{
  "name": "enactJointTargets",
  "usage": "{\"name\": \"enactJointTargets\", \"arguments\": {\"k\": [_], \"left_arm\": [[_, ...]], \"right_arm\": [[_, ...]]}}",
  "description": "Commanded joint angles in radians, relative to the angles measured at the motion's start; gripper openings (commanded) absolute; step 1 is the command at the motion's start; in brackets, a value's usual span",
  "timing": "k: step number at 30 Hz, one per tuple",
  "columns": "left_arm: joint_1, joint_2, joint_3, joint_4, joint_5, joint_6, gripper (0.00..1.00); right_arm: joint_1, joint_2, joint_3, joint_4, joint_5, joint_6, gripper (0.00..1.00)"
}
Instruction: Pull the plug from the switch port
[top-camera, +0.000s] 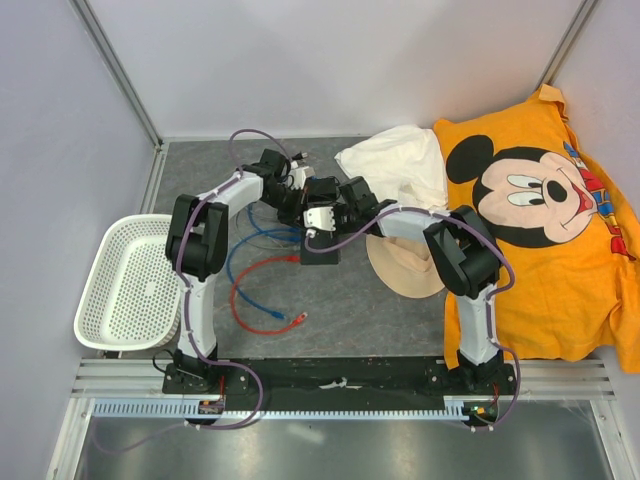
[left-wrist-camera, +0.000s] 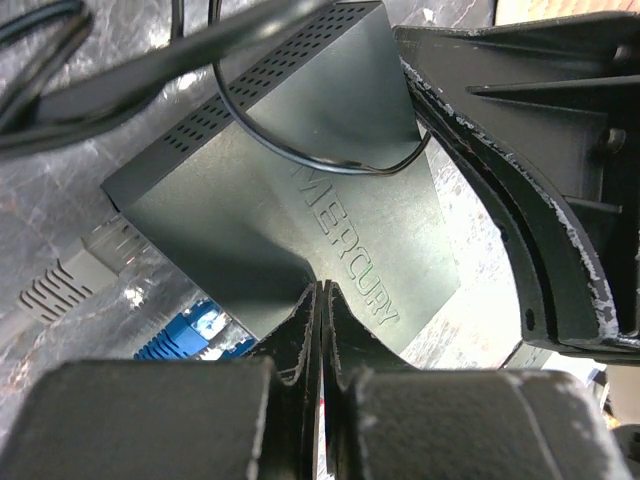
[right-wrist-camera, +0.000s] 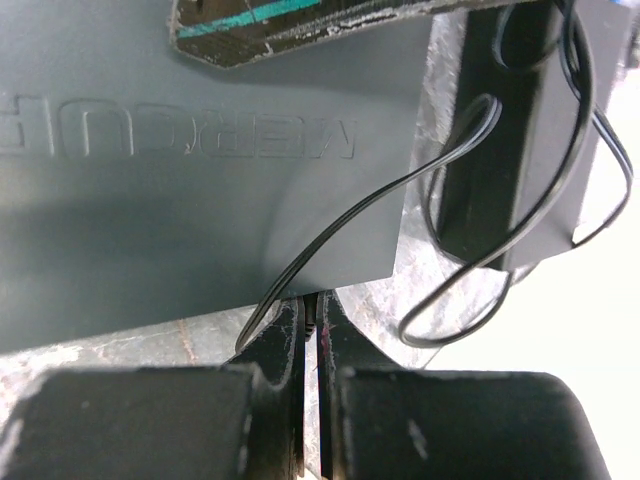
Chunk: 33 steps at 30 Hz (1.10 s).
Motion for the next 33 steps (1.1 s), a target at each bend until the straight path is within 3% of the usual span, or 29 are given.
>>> {"name": "enactJointTargets", "arguments": {"k": [1,3,6,10,14,18,20,24,25,28,33], "left_arm": [[-0.003,0.109,-0.006,-0.082,-0.172,0.063,0.02],[-0.004,0.118,-0.002,-0.083,-0.177,0.055,0.02],[-0.004,0.124,0.008,-0.083,-0.181,0.053,0.02],[-0.004,0.135,0.014,-0.083,-0.186,0.049,0.02],[-0.004,0.139,0.022,-0.089,-0.186,0.046,0.02],[-0.004,0.138,0.022,-0.091,-0.187,0.047,0.02],[-0.004,0.139,0.022,-0.092,-0.186,0.049,0.02],[-0.004,0.132,0.019,-0.091,-0.184,0.053,0.02],[-0.004,0.132,0.018,-0.092,-0.184,0.055,0.01],[-0.012,0.136,0.022,-0.091,-0.203,0.055,0.02],[-0.013,0.133,0.024,-0.094,-0.197,0.059,0.02]], "right_arm": [[-0.036,-0.025,-0.077,0.175,0.200,0.000,0.00],[-0.027,-0.028,-0.111,0.232,0.259,-0.009,0.00],[-0.004,-0.014,-0.213,0.455,0.354,-0.041,0.00],[0.014,0.033,-0.393,0.985,0.502,-0.115,0.00],[0.011,0.093,-0.402,1.099,0.563,-0.144,0.00],[-0.005,0.061,-0.393,1.029,0.551,-0.069,0.00],[-0.027,0.006,-0.344,0.879,0.531,0.017,0.00],[-0.093,-0.118,-0.131,0.383,0.232,0.331,0.00],[-0.093,-0.123,-0.044,0.244,0.224,0.392,0.00],[-0.094,-0.129,0.061,0.099,0.180,0.504,0.00],[-0.098,-0.111,0.161,0.028,0.175,0.609,0.00]]}}
